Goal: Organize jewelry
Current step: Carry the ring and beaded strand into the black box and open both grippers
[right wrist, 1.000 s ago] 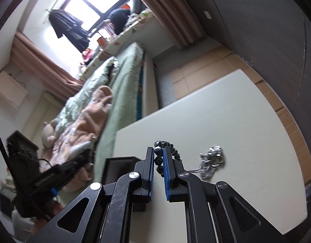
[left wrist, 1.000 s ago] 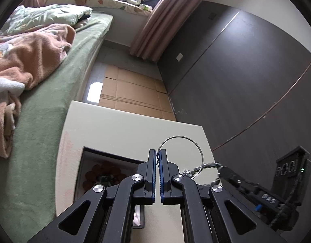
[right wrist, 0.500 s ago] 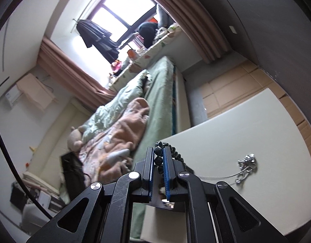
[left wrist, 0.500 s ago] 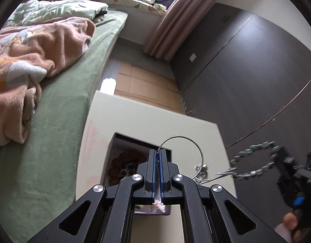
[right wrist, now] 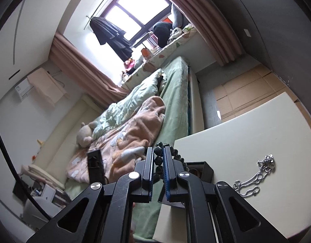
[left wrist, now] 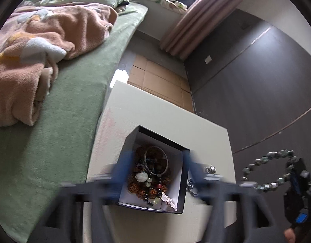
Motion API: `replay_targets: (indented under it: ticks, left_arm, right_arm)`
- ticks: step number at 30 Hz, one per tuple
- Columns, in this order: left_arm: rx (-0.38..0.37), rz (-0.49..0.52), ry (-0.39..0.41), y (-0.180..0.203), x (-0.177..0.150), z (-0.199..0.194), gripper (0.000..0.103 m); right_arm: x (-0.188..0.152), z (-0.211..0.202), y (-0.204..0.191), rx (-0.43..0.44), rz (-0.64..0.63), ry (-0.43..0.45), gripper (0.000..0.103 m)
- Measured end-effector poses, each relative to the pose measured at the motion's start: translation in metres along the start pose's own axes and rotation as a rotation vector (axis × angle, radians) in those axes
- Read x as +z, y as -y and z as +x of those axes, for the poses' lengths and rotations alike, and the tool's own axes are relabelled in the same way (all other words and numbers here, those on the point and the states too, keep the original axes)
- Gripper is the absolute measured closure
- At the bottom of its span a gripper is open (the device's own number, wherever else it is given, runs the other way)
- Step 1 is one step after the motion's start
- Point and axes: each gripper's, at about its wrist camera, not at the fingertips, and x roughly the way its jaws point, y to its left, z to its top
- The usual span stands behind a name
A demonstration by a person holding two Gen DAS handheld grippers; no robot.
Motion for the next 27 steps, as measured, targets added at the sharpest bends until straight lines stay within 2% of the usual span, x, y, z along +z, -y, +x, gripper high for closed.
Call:
replay_targets:
  ticks: [6,13,21,23,24,25,26,27]
  left_arm:
    - [0.02,-0.043,0.061,-0.012,0.006,-0.013,0.021]
    - [0.06,-0.139,0.124,-0.038,0.013,-0.026,0.021]
    - [0.081,-0.161,0.125,-0.044,0.015,-0.027,0.021]
    - [0.09,-0.16,0.118,-0.045,0.014,-0.025,0.021]
    - [0.09,-0.162,0.111,-0.045,0.014,-0.024,0.021]
    - [0.091,-0.162,0.108,-0.045,0.013,-0.023,0.021]
    - [0.094,-0.159,0.106,-0.044,0.013,-0.022,0.021]
    - [0.096,-0.153,0.104,-0.043,0.013,-0.022,0.021]
  right_arm:
    - [-0.008,0.027,0.004,0.002,-0.001,-0.063,0.093]
    - [-0.024,0.054,0.003,0.027,0.021,-0.138,0.093]
    - [-0.04,0.091,0.003,0.054,0.077,-0.218,0.093]
    - [-0.044,0.101,0.007,0.032,0.099,-0.249,0.092]
    - [-0.047,0.107,0.01,0.026,0.115,-0.275,0.089]
    - [-0.049,0.113,0.013,0.025,0.133,-0.31,0.071]
    - [-0.051,0.117,0.018,0.015,0.15,-0.35,0.06]
    - [-0.052,0.119,0.022,-0.004,0.16,-0.369,0.042]
